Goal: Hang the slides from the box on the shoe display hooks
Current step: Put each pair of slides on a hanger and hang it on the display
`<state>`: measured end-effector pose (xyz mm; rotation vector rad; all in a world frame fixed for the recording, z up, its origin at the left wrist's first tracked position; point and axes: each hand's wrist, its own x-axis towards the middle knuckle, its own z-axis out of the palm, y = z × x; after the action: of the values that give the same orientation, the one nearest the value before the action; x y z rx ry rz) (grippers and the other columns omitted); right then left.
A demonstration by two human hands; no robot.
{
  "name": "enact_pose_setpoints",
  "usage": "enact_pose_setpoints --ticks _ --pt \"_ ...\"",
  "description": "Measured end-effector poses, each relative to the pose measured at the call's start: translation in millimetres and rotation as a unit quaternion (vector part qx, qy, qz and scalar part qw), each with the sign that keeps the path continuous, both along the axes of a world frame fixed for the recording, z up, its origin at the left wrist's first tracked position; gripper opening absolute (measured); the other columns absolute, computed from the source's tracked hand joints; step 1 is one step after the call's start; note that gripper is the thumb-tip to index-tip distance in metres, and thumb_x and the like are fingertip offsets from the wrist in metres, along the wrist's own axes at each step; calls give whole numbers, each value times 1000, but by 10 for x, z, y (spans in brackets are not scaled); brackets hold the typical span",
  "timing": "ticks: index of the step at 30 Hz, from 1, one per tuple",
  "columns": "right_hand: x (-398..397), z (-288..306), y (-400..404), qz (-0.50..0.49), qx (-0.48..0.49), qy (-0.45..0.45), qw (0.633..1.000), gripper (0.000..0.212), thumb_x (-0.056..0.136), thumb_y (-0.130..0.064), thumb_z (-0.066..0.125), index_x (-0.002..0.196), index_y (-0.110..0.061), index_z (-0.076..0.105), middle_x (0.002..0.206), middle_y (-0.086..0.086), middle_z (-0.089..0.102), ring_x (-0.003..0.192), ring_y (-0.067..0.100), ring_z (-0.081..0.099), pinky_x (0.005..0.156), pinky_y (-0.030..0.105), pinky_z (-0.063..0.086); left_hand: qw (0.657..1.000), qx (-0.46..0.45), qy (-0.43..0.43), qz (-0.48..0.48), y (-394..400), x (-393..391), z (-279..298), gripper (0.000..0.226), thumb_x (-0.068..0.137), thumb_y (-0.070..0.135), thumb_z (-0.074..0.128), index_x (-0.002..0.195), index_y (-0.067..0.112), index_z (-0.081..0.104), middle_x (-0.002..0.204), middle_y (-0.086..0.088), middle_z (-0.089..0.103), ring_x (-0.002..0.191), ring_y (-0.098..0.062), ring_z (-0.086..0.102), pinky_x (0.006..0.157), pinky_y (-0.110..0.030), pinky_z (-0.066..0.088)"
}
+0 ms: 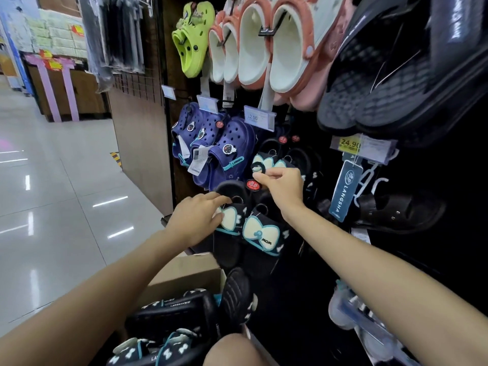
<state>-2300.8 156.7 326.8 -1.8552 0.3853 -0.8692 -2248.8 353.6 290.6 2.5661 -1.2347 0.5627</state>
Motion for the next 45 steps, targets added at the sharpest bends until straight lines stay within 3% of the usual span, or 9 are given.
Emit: enact_pose_setpoints --ticks 4,9,12,17,23,31,35,39,45 --pt "159 84 -290 -38 -14 -2 999 40 68 -32 83 67 3 64 58 1 51 60 12 47 69 40 51 1000 15 -15 -7 -215 115 81 42 98 35 45 140 32 46 137 9 54 117 -21 56 85 -34 46" --pt "343 239 -562 -57 -29 8 998 41 71 -31 82 70 5 63 59 2 49 58 12 43 58 26 37 1000 -8 14 -21 -414 282 189 39 99 35 46 137 29 47 127 5 57 113 -23 57 82 -36 47" --pt "450 324 -668 -61 -35 10 997 37 74 -30 82 70 3 65 57 3 52 56 13 44 58 25 40 999 -27 17 -20 -515 370 263 35 99 35 47 134 29 50 122 5 57 108 -22 58 79 -36 48" --pt "634 462 -811 -92 -4 -6 996 18 70 -24 87 62 -15 73 68 -4 70 69 20 70 74 37 60 1000 -13 2 1 -652 530 320 29 99 34 45 127 30 54 122 4 59 108 -23 57 71 -32 40" --pt "841 594 -953 -113 34 -25 993 21 72 -26 86 76 -10 73 80 0 74 77 22 73 82 37 59 999 -18 -29 20 -779 634 340 31 98 35 47 127 29 55 124 4 60 108 -26 58 68 -31 32" --pt "1010 568 -1058 -96 0 -28 995 32 77 -23 82 67 3 65 59 3 60 60 21 59 64 33 49 999 -30 -1 14 -931 832 382 34 96 33 48 129 26 54 125 1 59 111 -27 56 77 -36 44" --pt "1035 499 -1163 -86 -8 -24 996 24 78 -19 82 62 -11 66 55 -4 59 60 18 63 64 33 50 999 -48 10 11 -1039 888 405 32 96 34 48 127 27 54 126 2 60 109 -25 58 77 -37 50" --pt "1080 464 -1213 -94 -33 -46 994 31 78 -19 81 56 -18 60 53 -6 58 55 14 60 61 29 47 999 -45 1 3 -1129 924 393 32 97 34 48 127 27 54 126 4 60 108 -24 58 70 -32 42" --pt "1086 526 -1289 -75 -32 -73 994 19 81 -13 77 73 1 67 56 -2 56 39 -2 49 52 11 38 999 -39 6 6 -1156 1000 386 32 97 35 49 127 27 55 126 4 59 111 -25 57 77 -36 48"
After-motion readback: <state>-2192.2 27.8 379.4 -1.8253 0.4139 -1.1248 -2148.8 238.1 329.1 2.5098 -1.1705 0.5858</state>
